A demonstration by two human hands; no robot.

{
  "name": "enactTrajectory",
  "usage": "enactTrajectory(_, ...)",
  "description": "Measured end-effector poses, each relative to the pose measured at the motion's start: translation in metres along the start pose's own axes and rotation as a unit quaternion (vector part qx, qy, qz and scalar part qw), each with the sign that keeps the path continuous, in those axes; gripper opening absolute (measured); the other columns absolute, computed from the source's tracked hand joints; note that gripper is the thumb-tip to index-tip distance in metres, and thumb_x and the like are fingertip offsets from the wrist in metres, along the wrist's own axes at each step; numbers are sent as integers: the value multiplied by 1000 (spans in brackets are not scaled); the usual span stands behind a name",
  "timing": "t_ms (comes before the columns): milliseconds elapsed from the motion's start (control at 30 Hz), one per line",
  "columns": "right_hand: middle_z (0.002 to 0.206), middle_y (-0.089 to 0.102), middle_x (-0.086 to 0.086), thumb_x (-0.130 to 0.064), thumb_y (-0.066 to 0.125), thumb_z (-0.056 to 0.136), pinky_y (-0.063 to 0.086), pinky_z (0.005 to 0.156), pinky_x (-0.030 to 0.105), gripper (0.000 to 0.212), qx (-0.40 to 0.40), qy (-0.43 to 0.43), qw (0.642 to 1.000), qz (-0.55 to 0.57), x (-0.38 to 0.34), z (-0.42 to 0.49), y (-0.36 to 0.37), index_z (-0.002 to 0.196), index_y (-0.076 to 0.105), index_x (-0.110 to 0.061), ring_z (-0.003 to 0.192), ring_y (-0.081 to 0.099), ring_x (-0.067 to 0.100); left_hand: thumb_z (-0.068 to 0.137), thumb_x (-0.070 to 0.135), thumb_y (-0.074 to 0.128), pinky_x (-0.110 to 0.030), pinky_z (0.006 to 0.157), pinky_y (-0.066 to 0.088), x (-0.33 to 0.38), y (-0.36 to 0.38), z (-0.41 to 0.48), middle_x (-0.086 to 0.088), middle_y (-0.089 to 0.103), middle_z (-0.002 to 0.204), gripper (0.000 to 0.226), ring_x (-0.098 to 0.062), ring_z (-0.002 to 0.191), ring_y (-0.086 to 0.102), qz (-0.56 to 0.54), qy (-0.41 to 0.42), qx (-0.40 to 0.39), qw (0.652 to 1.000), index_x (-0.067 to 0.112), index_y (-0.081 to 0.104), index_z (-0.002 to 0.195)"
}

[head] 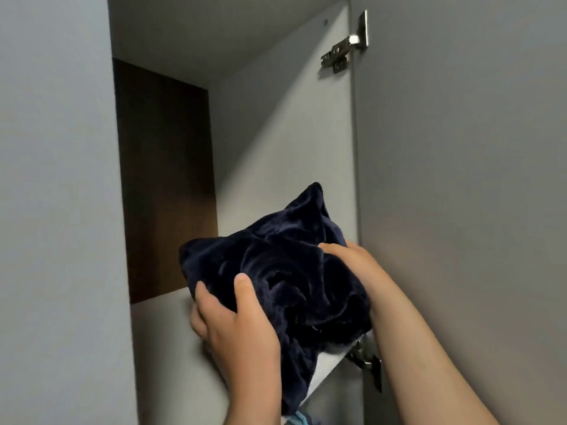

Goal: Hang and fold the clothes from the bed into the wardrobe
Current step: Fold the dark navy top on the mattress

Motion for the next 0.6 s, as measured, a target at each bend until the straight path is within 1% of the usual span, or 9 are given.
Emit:
enactTrajectory(67,90,76,1,-33,71,78,57,76,36,25,-52,26,998,-27,6,34,10,102,71,-26,84,73,21,83,67,41,-52,111,30,-1,3,8,8,10,158,74,-29,141,25,48,-5,15,999,40,18,148)
enactTrajectory(133,91,76,4,-36,72,73,58,78,37,31,-98,53,992,-56,11,64,25,103,71,-28,84,73,23,80,70,42,-53,115,22,2,3,11,5,2,161,78,-30,146,10,116,1,13,993,42,18,148)
enactTrajectory(200,85,76,2,-41,71,69,57,63,30,30,-120,89,982,-117,16,85,42,98,71,-34,70,73,20,81,69,45,-50,118,15,4,1,14,1,1,162,76,-26,148,-1,215,13,5,976,44,20,148)
enactTrajectory(267,79,74,0,-47,65,73,51,51,22,24,-126,90,965,-211,21,103,49,94,70,-39,59,68,16,87,62,44,-47,119,13,6,-6,15,2,7,161,67,-26,148,1,335,37,-9,942,43,22,148)
enactTrajectory(300,78,73,0,-47,61,77,50,51,21,24,-113,63,955,-268,19,108,48,93,70,-32,61,67,16,91,56,42,-45,119,13,7,-10,16,4,11,161,64,-25,148,6,388,63,-20,919,41,21,149)
enactTrajectory(367,82,71,5,-42,54,84,50,62,29,30,-59,-35,941,-330,8,107,39,82,67,-15,75,67,22,95,41,39,-43,119,16,14,-15,18,9,13,160,61,-22,147,13,453,114,-35,883,38,13,150)
enactTrajectory(467,87,66,-1,-42,41,93,48,72,32,33,48,-215,886,-407,-17,75,25,79,61,-19,86,61,24,95,33,35,-45,117,21,31,-17,19,15,14,159,59,-19,145,19,483,132,-65,863,46,14,148)
enactTrajectory(533,101,64,-11,-49,40,92,48,86,34,34,-8,-268,883,-384,-22,54,27,98,67,-29,98,58,16,87,55,37,-46,114,27,34,-18,20,16,23,156,58,-20,142,26,474,104,-112,867,51,25,143)
enactTrajectory(600,126,57,-12,-60,41,87,40,103,37,43,-119,-215,875,-417,1,47,32,122,59,-42,121,52,16,64,76,46,-43,114,27,27,-16,19,14,22,155,83,-21,143,22,514,81,-169,837,54,26,141)
Point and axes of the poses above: each hand's wrist, its own z-axis towards the middle knuckle, its own y-axis out of the palm, x = y × z, the point moved 1 cm from there along z, towards the middle knuckle
